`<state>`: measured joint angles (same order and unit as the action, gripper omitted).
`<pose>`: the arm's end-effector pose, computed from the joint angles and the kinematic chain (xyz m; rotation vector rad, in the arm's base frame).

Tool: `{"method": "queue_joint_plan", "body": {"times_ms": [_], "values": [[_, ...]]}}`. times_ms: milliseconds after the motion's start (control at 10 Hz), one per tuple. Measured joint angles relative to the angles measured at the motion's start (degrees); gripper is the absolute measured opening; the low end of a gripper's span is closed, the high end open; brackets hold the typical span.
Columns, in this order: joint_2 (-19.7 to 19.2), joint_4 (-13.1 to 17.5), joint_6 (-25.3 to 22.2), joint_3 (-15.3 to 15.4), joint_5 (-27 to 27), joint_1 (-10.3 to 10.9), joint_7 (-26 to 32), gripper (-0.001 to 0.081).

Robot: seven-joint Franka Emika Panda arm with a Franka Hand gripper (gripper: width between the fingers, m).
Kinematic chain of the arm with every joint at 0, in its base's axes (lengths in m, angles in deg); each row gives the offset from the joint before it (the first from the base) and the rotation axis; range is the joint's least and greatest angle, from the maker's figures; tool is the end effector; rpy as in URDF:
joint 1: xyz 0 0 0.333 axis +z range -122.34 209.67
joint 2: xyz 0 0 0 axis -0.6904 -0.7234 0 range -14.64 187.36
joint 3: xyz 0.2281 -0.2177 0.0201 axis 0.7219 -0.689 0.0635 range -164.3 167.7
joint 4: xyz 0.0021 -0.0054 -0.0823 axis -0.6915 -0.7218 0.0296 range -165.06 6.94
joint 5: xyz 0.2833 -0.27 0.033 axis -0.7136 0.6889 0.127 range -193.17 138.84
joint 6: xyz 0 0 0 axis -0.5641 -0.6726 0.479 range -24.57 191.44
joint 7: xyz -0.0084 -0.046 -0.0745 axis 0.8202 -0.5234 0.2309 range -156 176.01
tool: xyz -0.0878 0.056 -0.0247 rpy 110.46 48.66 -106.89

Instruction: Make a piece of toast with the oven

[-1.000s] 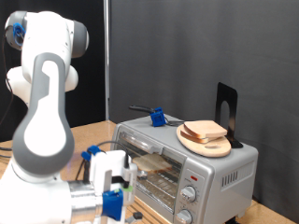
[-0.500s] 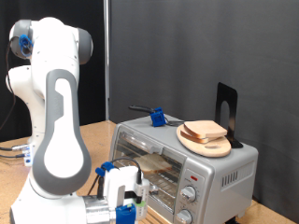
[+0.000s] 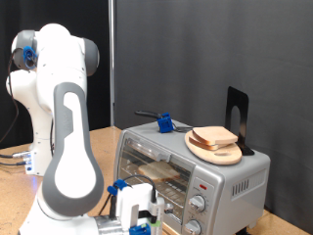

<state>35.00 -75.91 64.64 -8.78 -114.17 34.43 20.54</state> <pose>0.6671 -0.0999 0.1592 -1.5728 0.7355 0.3269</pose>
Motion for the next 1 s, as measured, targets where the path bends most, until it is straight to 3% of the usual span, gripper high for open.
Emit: {"method": "queue_joint_plan", "body": {"times_ms": [400, 1000], "values": [[-2.5, 3.8, 0.1, 0.6, 0.0, 1.3, -0.5, 0.0806], [-3.0, 4.4, 1.3, 0.8, -0.1, 3.1, -1.1, 0.0806]]}}
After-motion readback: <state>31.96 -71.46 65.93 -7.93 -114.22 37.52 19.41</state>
